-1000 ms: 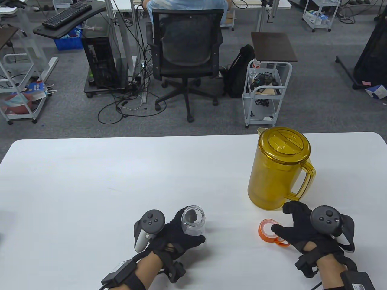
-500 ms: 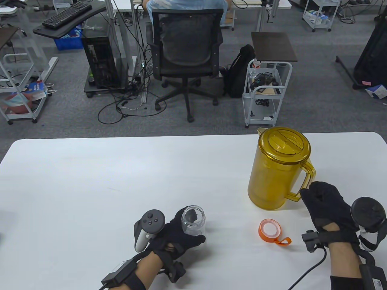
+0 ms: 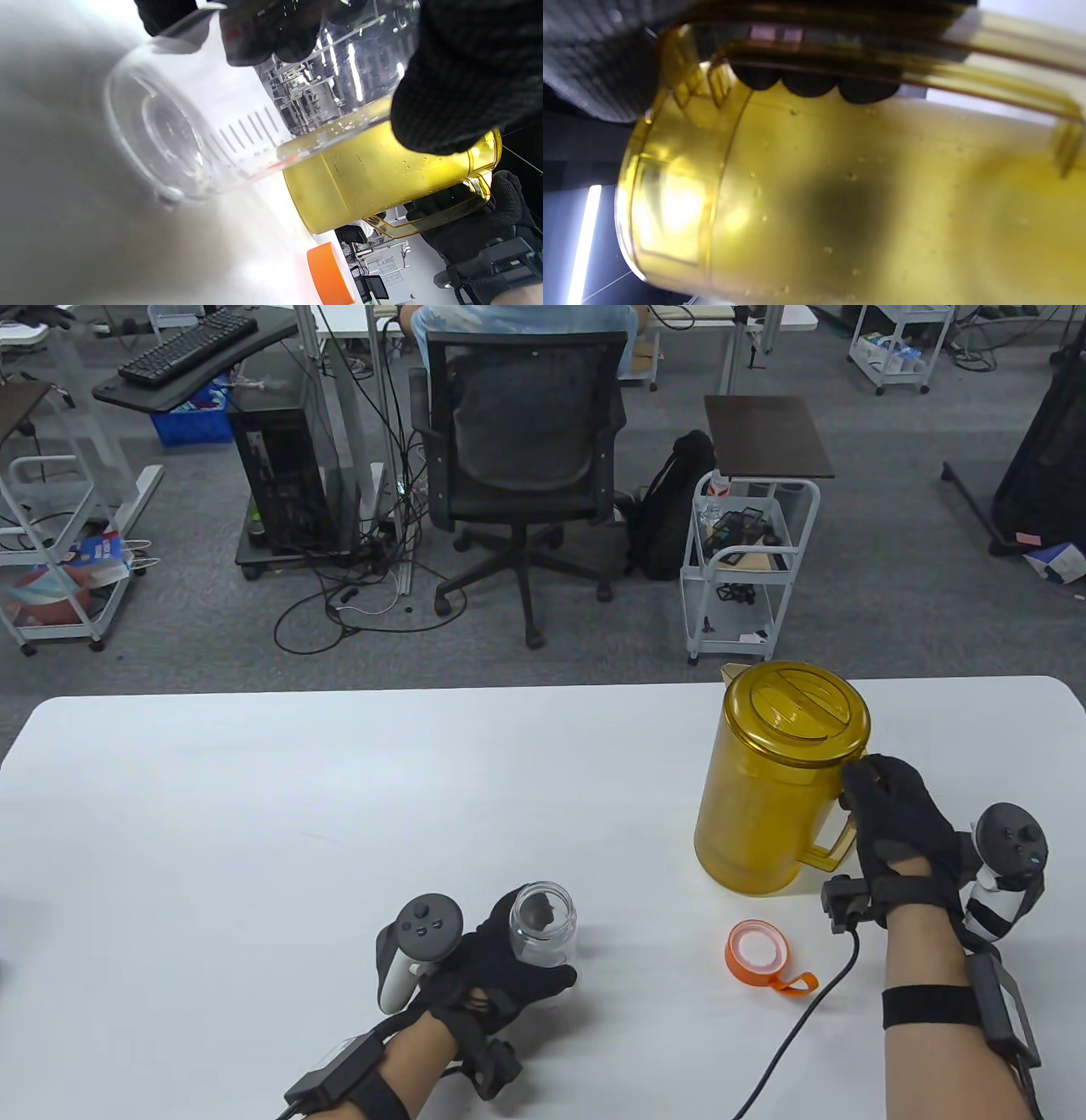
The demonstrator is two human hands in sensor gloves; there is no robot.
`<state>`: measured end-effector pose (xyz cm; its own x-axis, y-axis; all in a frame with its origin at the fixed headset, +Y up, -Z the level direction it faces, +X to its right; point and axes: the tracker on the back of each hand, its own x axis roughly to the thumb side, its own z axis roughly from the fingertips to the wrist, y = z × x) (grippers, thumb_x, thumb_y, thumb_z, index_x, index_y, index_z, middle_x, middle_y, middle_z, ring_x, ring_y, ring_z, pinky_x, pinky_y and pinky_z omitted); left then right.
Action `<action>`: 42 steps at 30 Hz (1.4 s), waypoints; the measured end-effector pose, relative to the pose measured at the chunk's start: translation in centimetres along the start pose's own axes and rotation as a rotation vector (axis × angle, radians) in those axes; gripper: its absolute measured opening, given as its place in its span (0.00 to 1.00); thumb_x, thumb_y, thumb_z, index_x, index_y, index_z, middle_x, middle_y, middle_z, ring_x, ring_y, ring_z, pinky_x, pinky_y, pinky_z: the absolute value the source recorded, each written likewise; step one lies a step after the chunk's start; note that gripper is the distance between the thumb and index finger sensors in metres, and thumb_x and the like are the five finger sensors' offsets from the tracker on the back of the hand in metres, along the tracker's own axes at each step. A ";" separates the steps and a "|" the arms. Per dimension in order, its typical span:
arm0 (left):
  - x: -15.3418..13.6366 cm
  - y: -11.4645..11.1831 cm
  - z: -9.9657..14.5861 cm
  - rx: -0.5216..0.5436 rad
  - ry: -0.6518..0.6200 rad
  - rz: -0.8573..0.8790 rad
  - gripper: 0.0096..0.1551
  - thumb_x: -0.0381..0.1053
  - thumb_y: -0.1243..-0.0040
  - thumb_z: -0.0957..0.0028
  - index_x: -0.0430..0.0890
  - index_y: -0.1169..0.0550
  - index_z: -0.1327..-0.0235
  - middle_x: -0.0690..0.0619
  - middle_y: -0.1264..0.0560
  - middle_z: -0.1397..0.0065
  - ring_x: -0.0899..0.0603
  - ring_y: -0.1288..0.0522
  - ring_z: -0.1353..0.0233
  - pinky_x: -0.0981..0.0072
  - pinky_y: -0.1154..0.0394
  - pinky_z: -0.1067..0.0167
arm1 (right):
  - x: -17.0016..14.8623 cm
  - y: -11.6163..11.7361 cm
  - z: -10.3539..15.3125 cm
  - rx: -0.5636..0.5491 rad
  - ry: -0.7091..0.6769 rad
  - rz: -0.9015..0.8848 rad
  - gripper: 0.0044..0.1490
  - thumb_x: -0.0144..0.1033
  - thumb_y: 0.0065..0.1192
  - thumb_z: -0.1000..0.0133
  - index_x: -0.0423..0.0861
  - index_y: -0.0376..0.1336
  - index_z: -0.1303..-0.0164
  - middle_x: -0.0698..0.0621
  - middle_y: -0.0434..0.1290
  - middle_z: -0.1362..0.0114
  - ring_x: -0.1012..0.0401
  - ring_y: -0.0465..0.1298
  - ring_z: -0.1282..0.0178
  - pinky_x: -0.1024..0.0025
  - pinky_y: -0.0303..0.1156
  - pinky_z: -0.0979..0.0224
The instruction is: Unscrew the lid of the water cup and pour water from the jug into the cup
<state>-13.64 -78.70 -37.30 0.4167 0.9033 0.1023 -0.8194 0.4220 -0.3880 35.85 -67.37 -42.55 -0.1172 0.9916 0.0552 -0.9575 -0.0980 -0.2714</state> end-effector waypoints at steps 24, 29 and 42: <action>0.0 0.0 0.0 -0.002 0.005 0.001 0.68 0.71 0.13 0.66 0.67 0.46 0.20 0.60 0.40 0.16 0.43 0.34 0.14 0.41 0.37 0.20 | -1.1 1.7 1.2 -0.383 -0.129 -0.098 0.38 0.72 0.73 0.56 0.47 0.77 0.58 0.42 0.79 0.50 0.49 0.81 0.55 0.42 0.80 0.43; 0.0 0.0 0.0 -0.003 0.005 0.002 0.68 0.71 0.13 0.66 0.67 0.46 0.20 0.60 0.39 0.16 0.43 0.34 0.14 0.40 0.37 0.20 | -1.2 2.0 0.9 -0.369 -0.159 -0.129 0.39 0.73 0.73 0.56 0.46 0.77 0.61 0.43 0.79 0.55 0.51 0.81 0.62 0.43 0.81 0.48; 0.0 0.0 0.0 0.002 0.009 0.005 0.68 0.71 0.13 0.65 0.67 0.46 0.20 0.60 0.39 0.16 0.43 0.34 0.14 0.40 0.37 0.20 | 0.9 3.1 0.0 -0.274 -0.287 -0.132 0.38 0.72 0.76 0.56 0.45 0.79 0.64 0.42 0.81 0.59 0.52 0.81 0.66 0.45 0.82 0.52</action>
<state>-13.61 -78.72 -37.27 0.4160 0.9046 0.0926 -0.8220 0.4176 -0.3871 32.75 -66.75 -43.32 -0.1038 0.9266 0.3616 -0.8682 0.0929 -0.4874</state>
